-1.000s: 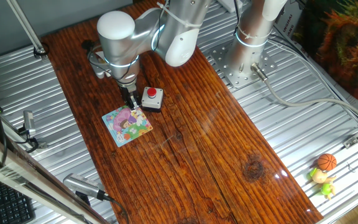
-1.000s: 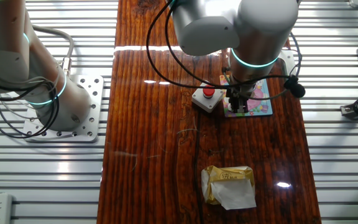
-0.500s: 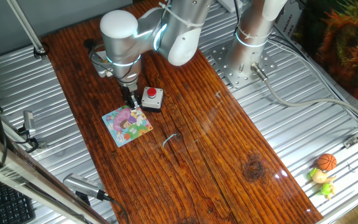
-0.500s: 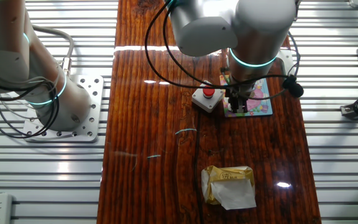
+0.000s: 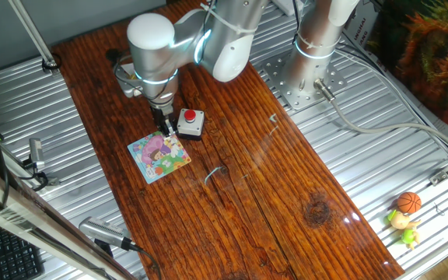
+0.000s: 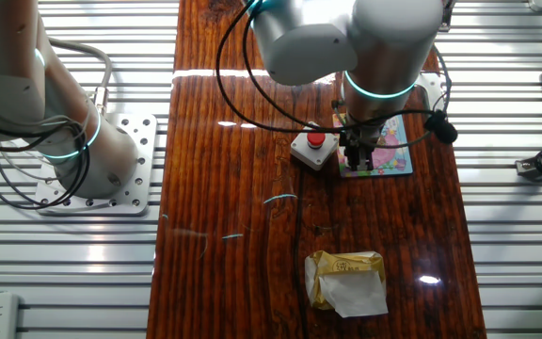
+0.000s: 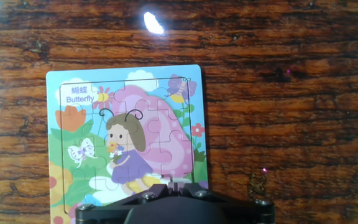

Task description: Assemble one piece of a puzzle

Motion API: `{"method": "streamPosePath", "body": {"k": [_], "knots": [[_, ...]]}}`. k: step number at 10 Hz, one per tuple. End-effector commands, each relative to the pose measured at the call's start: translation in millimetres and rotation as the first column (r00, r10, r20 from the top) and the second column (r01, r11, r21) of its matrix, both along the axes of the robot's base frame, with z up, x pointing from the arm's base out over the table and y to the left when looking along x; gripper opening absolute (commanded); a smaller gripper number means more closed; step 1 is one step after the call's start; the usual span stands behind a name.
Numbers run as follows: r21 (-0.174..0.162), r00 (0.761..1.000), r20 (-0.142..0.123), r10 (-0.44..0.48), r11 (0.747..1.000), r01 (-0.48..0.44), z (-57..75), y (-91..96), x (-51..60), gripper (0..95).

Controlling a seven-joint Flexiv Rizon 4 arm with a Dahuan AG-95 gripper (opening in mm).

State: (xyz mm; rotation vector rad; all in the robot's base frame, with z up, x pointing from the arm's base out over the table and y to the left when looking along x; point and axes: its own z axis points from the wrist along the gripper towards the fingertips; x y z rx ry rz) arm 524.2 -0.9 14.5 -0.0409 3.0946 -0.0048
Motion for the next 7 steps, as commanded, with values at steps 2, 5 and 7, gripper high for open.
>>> {"method": "streamPosePath", "body": {"k": [2,5,7], "knots": [[0.001,1.000,-0.012,0.006,1.000,-0.006,0.0,1.3,6.6,0.0],[-0.012,0.999,-0.044,-0.001,1.000,0.001,15.4,3.2,15.2,19.0],[-0.012,0.999,-0.041,-0.002,1.000,0.001,15.7,3.4,15.8,19.0]]}}
